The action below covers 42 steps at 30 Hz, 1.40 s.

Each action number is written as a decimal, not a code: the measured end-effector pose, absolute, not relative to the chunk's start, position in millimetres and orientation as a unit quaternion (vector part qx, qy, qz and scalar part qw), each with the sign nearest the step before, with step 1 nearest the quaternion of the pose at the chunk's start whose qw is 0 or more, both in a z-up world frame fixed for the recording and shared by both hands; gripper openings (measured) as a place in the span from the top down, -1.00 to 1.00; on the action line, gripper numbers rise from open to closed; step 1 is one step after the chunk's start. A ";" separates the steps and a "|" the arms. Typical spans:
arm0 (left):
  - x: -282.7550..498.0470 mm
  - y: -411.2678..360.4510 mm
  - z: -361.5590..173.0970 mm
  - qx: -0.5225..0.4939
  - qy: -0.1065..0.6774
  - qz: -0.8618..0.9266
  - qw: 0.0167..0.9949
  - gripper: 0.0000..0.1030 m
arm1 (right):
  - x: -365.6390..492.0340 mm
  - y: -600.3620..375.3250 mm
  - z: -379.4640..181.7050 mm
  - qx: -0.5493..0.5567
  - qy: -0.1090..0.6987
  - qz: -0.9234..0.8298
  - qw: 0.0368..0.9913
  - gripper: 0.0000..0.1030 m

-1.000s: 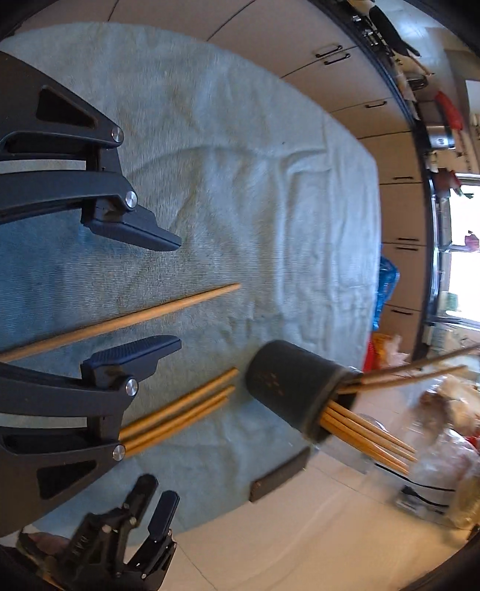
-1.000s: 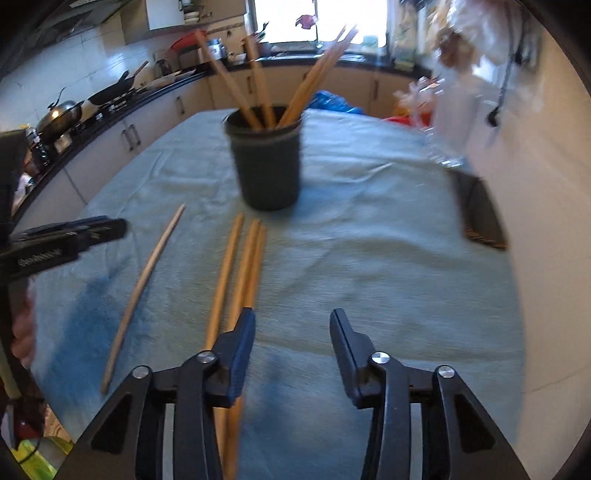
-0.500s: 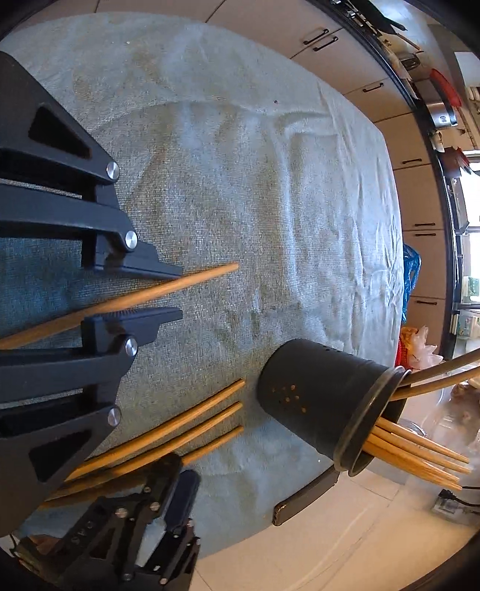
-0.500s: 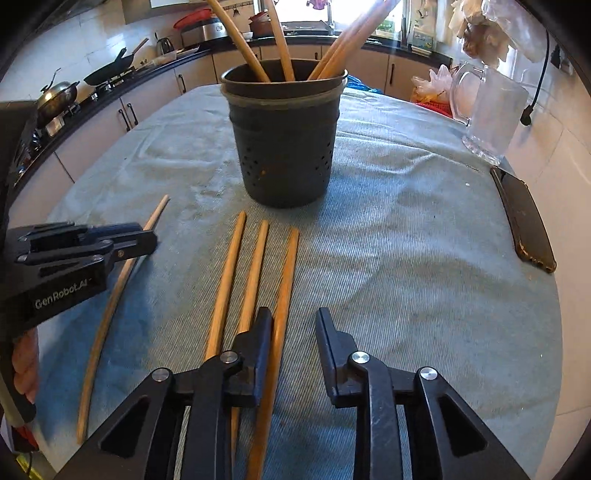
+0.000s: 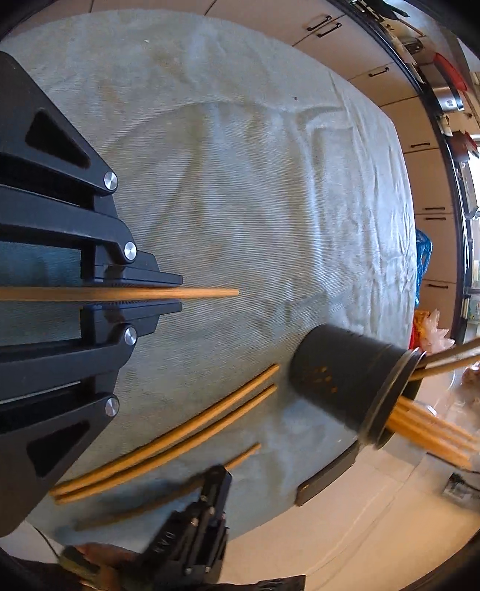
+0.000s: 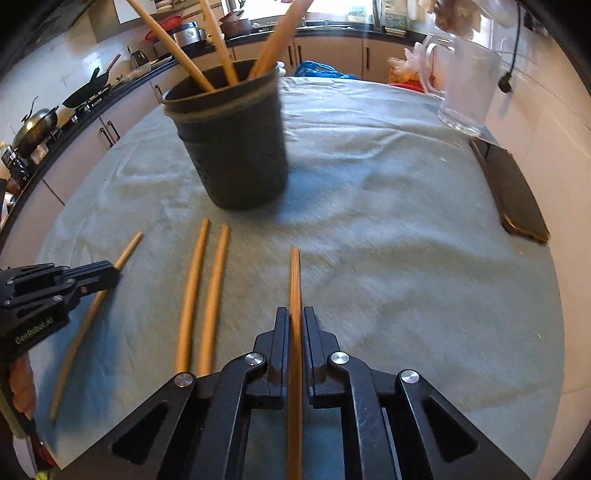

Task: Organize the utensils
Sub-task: 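Lift both held chopsticks upright and bring them over the black holder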

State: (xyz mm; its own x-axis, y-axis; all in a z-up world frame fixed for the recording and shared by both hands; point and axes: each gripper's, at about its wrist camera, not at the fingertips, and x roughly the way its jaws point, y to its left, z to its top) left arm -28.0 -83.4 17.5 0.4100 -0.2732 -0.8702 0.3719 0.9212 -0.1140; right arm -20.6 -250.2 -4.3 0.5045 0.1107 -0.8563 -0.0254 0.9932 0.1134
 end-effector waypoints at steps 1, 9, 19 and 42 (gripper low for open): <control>-29.8 -84.2 17.4 0.053 0.509 -0.193 0.837 0.88 | -25.6 -255.3 -4.5 0.042 0.499 0.037 0.865 0.85; -25.6 -93.7 20.2 0.080 0.527 -0.184 0.826 0.88 | -35.5 -275.2 -3.5 0.043 0.522 0.020 0.852 0.83; -14.2 -105.1 20.5 0.084 0.526 -0.193 0.824 0.71 | -10.9 -271.7 -3.1 0.027 0.531 0.000 0.847 0.74; -118.2 -69.2 146.8 0.033 0.324 -0.210 0.922 0.90 | -108.8 -275.5 116.8 0.075 0.326 0.010 0.942 0.88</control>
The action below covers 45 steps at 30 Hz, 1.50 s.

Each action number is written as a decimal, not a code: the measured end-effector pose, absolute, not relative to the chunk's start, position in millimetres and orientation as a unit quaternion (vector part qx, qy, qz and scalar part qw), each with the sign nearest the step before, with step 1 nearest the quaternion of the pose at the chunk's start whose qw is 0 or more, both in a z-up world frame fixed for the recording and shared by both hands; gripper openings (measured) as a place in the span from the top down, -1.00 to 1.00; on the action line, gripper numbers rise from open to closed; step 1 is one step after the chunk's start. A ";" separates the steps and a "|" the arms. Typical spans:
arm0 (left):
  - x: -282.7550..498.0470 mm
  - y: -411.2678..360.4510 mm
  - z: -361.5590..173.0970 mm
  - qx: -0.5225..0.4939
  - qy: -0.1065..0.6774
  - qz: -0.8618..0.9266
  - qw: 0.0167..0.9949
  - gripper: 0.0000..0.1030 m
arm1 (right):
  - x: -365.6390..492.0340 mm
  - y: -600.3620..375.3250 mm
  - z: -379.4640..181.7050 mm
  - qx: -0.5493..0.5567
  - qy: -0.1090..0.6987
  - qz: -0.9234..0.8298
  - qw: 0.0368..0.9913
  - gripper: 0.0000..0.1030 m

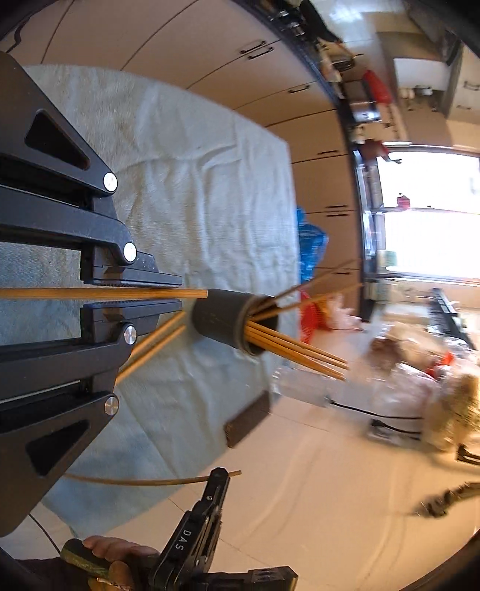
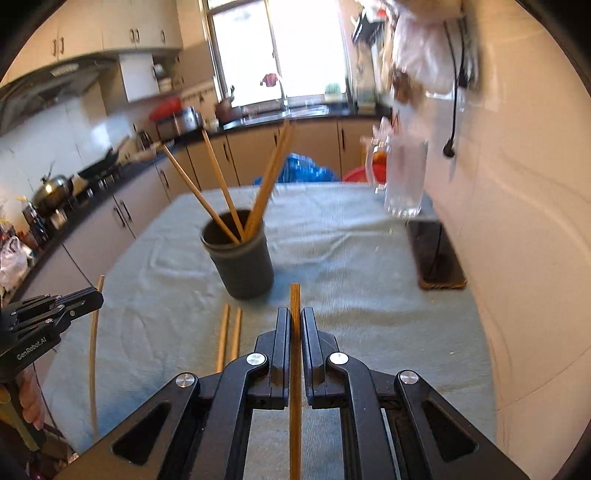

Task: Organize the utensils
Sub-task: 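Lift both held chopsticks upright and bring them over the black holder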

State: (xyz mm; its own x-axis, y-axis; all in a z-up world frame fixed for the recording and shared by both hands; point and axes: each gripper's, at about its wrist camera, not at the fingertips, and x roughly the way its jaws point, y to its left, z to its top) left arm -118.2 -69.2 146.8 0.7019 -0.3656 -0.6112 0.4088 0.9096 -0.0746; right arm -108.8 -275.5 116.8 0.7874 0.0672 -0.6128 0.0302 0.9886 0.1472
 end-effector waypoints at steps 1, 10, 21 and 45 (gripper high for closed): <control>-123.4 -70.2 150.6 0.035 0.314 -0.208 0.926 0.90 | -114.0 -275.3 120.5 0.075 0.319 0.010 0.945 0.88; -169.4 -59.3 169.7 0.046 0.268 -0.207 0.940 0.90 | -159.3 -269.9 139.9 0.067 0.283 0.008 0.957 0.88; -207.3 -49.5 183.6 0.045 0.241 -0.213 0.946 0.90 | -203.0 -265.2 158.3 0.051 0.252 0.005 0.966 0.88; -125.1 -70.9 259.8 -0.010 0.198 -0.214 0.957 0.90 | -142.4 -282.9 207.2 0.083 0.210 0.016 0.974 0.88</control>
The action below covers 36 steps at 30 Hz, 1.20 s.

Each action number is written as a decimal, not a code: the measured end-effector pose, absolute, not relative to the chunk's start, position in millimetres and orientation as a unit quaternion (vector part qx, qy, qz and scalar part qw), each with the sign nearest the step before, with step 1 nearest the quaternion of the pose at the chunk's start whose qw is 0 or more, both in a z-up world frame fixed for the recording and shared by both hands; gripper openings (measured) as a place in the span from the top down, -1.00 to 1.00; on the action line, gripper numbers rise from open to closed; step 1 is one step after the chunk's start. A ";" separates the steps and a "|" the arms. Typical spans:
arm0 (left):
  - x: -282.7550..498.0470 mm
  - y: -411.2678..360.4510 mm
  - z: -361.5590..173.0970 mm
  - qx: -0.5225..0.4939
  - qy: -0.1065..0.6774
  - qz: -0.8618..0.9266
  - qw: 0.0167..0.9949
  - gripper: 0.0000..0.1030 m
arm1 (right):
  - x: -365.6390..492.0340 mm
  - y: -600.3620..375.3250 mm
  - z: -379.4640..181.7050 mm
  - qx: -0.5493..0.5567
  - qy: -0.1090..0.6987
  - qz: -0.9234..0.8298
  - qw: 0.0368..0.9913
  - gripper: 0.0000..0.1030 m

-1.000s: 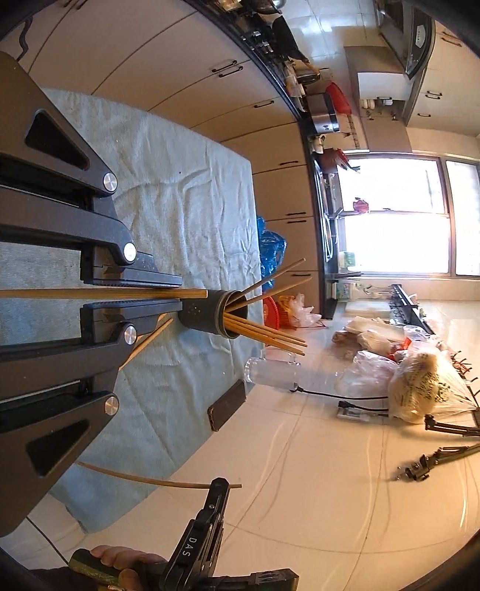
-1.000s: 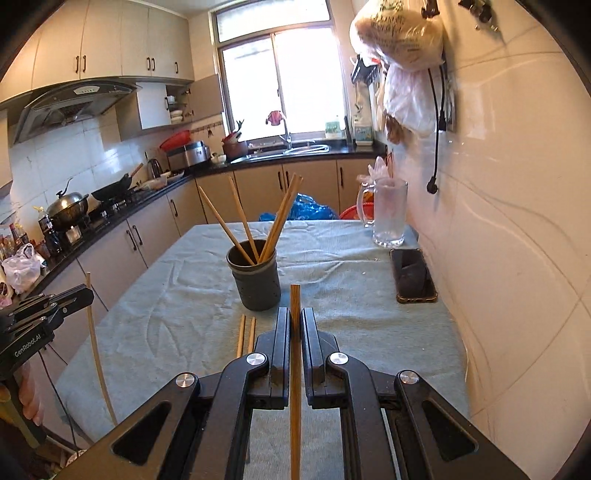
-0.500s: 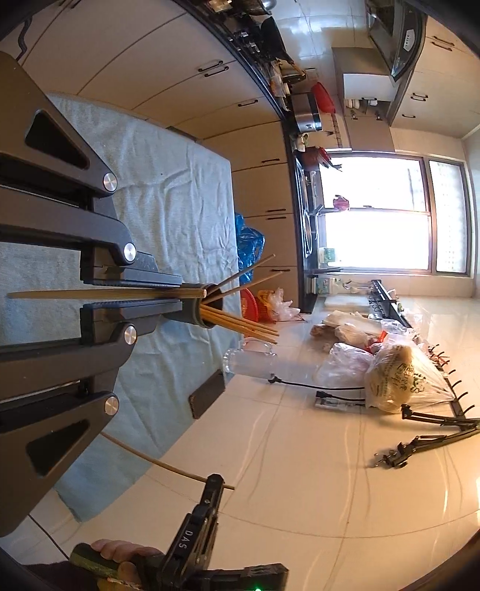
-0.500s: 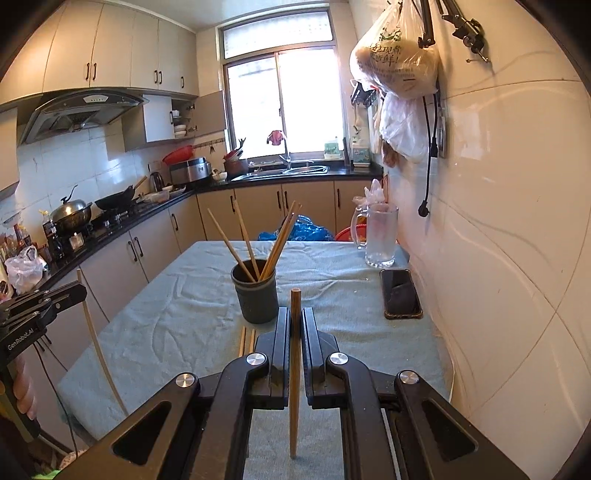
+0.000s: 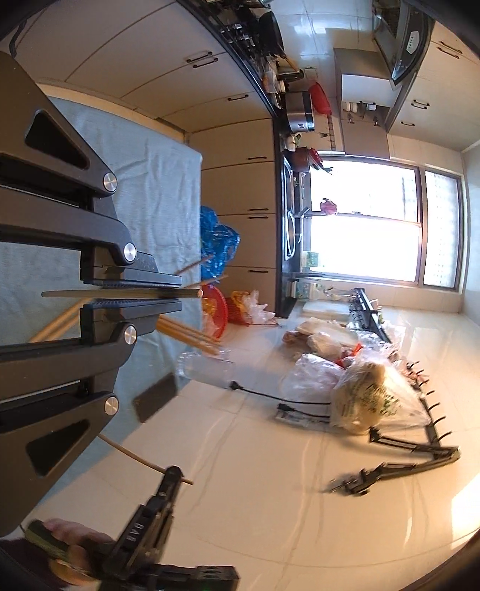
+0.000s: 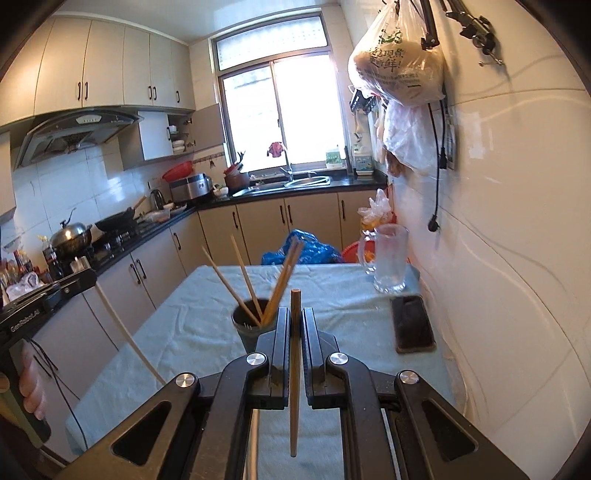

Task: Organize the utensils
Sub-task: 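Lift both held chopsticks upright and bring them over the black holder, then open both tools to release the chopsticks into the black holder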

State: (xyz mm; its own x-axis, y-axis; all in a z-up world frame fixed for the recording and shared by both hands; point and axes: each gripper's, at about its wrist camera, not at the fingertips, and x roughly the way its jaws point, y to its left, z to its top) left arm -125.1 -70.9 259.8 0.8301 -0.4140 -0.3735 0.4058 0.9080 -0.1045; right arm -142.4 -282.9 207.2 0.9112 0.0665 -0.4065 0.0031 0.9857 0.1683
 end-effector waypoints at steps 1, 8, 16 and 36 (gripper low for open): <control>-117.1 -73.0 265.7 -0.015 0.195 -0.214 0.957 0.90 | -135.8 -282.8 212.0 0.087 0.206 0.020 0.975 0.88; -61.5 -90.1 298.3 -0.041 0.186 -0.210 0.959 0.90 | -86.7 -275.3 249.0 0.113 0.159 0.036 0.980 0.88; -4.6 -119.3 297.0 -0.043 0.189 -0.206 0.959 0.90 | -25.3 -258.7 262.4 0.115 0.122 0.028 0.985 0.88; 1.4 -112.2 252.6 -0.030 0.230 -0.191 0.954 0.37 | 35.6 -283.9 183.7 0.174 0.237 0.010 0.956 0.22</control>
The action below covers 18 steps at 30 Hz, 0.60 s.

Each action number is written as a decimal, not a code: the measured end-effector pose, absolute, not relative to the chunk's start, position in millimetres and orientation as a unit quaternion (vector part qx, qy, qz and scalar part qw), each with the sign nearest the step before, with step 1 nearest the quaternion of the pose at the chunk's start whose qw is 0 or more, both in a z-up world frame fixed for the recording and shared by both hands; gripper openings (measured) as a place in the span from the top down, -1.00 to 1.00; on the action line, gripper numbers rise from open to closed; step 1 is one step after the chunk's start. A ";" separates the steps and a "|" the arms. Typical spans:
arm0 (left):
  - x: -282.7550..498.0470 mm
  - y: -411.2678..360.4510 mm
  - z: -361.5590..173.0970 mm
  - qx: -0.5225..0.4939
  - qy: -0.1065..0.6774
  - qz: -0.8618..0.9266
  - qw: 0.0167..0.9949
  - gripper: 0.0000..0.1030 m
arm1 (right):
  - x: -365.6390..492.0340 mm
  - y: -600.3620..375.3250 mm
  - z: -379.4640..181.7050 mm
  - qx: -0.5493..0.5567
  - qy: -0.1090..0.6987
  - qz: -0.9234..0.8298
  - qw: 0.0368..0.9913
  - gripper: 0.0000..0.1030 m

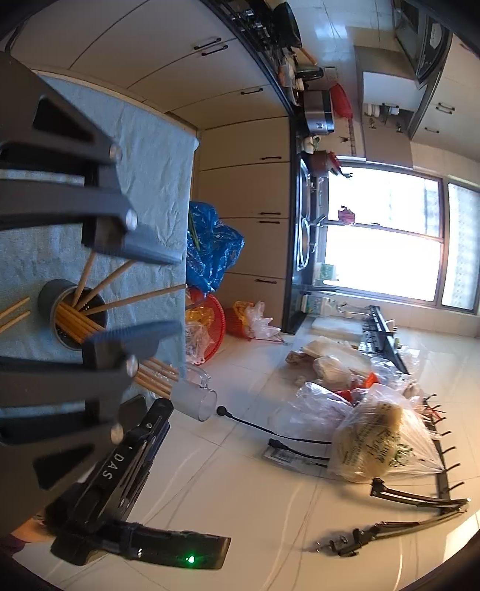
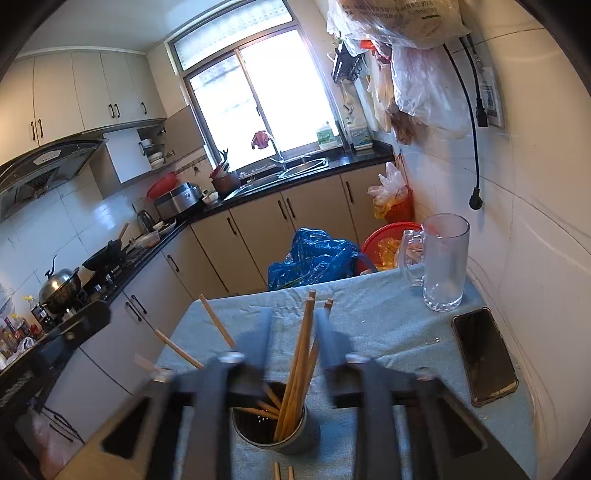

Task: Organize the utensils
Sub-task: 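Open both tools to release the chopsticks into the black holder, then grasp a chopstick with the right tool while the left tool grasps another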

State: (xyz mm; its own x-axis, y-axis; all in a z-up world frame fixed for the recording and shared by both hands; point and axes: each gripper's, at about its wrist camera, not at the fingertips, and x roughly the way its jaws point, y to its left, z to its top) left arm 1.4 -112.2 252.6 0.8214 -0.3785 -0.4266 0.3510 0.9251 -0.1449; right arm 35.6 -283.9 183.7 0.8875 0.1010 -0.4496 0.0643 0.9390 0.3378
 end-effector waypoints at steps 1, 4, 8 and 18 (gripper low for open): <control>-4.8 -109.0 253.9 -0.029 0.226 -0.191 0.955 0.37 | 32.1 -283.9 185.5 0.174 0.235 0.010 0.956 0.22; -26.1 -96.1 257.1 -0.030 0.222 -0.192 0.955 0.33 | 19.4 -282.2 191.0 0.168 0.232 0.012 0.958 0.21; -55.1 -74.4 257.1 -0.040 0.221 -0.192 0.955 0.19 | -5.2 -279.0 195.6 0.154 0.235 0.011 0.960 0.06; -115.6 -31.6 208.3 -0.030 0.266 -0.161 0.950 -0.09 | -67.0 -273.3 157.9 0.086 0.314 0.005 0.946 -0.14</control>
